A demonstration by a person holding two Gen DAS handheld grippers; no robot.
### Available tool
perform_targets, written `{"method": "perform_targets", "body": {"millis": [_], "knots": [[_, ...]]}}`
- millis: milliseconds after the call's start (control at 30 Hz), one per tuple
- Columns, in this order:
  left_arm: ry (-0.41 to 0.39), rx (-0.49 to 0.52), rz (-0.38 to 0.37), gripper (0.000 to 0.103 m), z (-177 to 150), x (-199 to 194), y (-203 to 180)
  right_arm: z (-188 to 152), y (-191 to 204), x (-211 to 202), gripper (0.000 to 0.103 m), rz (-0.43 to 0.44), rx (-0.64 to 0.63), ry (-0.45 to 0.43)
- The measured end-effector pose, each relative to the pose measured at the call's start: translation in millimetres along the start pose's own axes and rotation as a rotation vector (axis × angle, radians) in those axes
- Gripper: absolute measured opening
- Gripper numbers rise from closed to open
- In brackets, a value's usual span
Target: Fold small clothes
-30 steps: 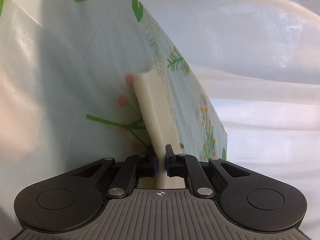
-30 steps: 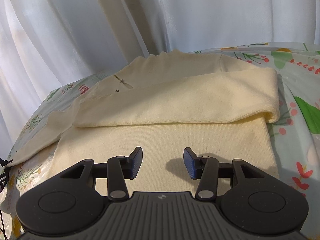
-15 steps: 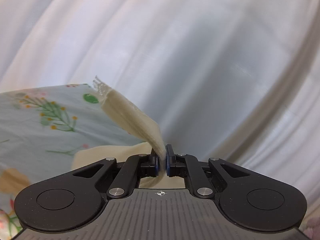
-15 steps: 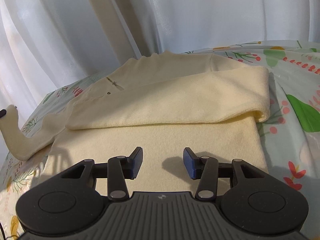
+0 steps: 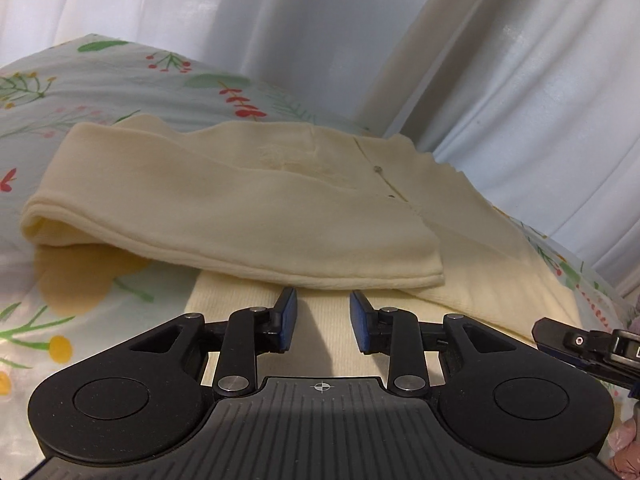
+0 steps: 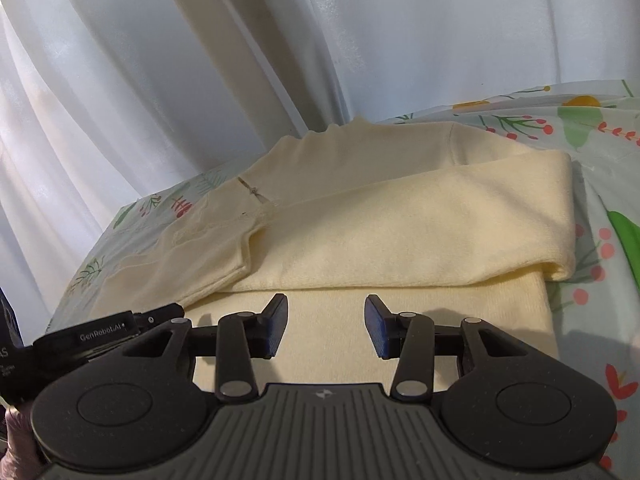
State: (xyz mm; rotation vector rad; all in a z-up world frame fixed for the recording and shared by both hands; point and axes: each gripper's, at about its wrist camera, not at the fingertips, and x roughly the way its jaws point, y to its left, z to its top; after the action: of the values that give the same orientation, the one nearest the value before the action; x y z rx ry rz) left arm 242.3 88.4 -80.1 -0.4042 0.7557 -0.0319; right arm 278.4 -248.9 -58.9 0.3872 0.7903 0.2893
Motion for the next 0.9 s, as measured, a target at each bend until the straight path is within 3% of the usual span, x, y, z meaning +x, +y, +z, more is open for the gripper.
{"method": "perform_targets", "body": {"millis": [133,367,467,500,533,667,767,900], "knots": [[-0.008,-0.074,-0.029,0.033,4,-3,15,18,14,44,0.044,0.107,0.019,0.039],[-0.002,-0.090,-0.070,0.032,8,-3,22,30,41,99,0.044,0.172,-0.010,0.068],[0.000,-0.082,-0.085,0.032,8,-4,24,33,50,110,0.022,0.177,-0.026,0.094],[0.002,-0.087,-0.089,0.032,8,-3,26,33,53,112,0.006,0.165,-0.047,0.096],[0.008,-0.099,-0.092,0.030,11,-2,28,33,55,112,0.004,0.151,-0.072,0.090],[-0.001,-0.169,-0.071,0.028,21,-2,45,36,61,85,0.003,0.049,-0.187,-0.039],[-0.007,-0.208,-0.053,0.024,31,1,55,42,41,51,0.003,-0.050,-0.172,-0.151],[-0.021,-0.213,-0.050,0.024,44,7,53,43,-7,28,0.003,-0.203,-0.100,-0.162]]}}
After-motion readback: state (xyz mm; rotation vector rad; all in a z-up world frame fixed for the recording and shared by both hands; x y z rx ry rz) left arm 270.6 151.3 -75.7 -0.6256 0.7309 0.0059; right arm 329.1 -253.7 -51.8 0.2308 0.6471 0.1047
